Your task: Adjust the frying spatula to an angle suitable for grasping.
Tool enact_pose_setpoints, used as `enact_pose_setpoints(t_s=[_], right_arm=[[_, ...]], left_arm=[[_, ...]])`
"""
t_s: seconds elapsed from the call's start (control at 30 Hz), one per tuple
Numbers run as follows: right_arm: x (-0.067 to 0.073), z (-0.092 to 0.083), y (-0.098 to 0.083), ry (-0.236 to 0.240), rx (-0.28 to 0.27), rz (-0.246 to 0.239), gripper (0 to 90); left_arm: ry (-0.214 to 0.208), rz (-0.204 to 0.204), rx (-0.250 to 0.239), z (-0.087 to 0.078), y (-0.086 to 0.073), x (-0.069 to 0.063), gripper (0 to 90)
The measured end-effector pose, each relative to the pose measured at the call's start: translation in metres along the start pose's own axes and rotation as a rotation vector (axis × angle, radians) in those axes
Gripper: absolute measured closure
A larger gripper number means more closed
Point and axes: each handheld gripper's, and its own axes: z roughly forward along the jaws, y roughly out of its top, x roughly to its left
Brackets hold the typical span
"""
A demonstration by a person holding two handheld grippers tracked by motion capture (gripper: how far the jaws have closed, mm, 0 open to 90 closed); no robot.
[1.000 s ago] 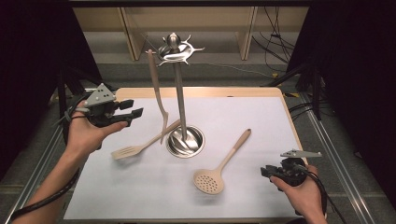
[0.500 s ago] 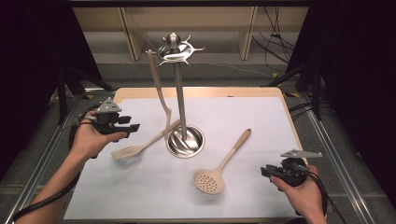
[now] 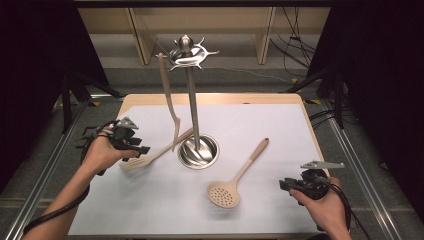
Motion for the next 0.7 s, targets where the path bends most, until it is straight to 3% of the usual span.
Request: enact_pose_setpoints(t_s=[0.2, 0.23, 0.3, 0.37, 0.5, 0.6, 0.7], right_arm=[[0.003, -0.002, 0.000, -0.012, 0.004, 0.011, 71.1], [0.004, -0.002, 0.001, 0.000, 0.001, 0.017, 71.1], [0.005, -0.001, 0.001, -0.006, 0.004, -0.016, 71.0], [0.007, 0.000, 0.001, 0.010, -0.009, -0.006, 70.9], [0.010, -0.001, 0.002, 0.002, 0.006, -0.001, 70.7], [0.009, 0.000, 0.002, 0.006, 0.005, -0.001, 70.7], [0.006, 0.001, 0.002, 0.011, -0.006, -0.007, 70.7]], left_arm=[[-0.011, 0.068, 0.083, 0.004, -0.026, -0.011, 47.2], [0.000, 0.072, 0.091, 0.005, -0.030, -0.013, 46.7], [0.026, 0.086, 0.096, 0.008, -0.037, -0.015, 45.3], [0.044, 0.105, 0.112, 0.011, -0.043, -0.015, 44.6], [0.074, 0.114, 0.156, 0.018, -0.046, -0.017, 43.8], [0.099, 0.193, 0.171, 0.023, -0.042, -0.013, 43.7], [0.108, 0.209, 0.182, 0.028, -0.039, -0.011, 44.7]])
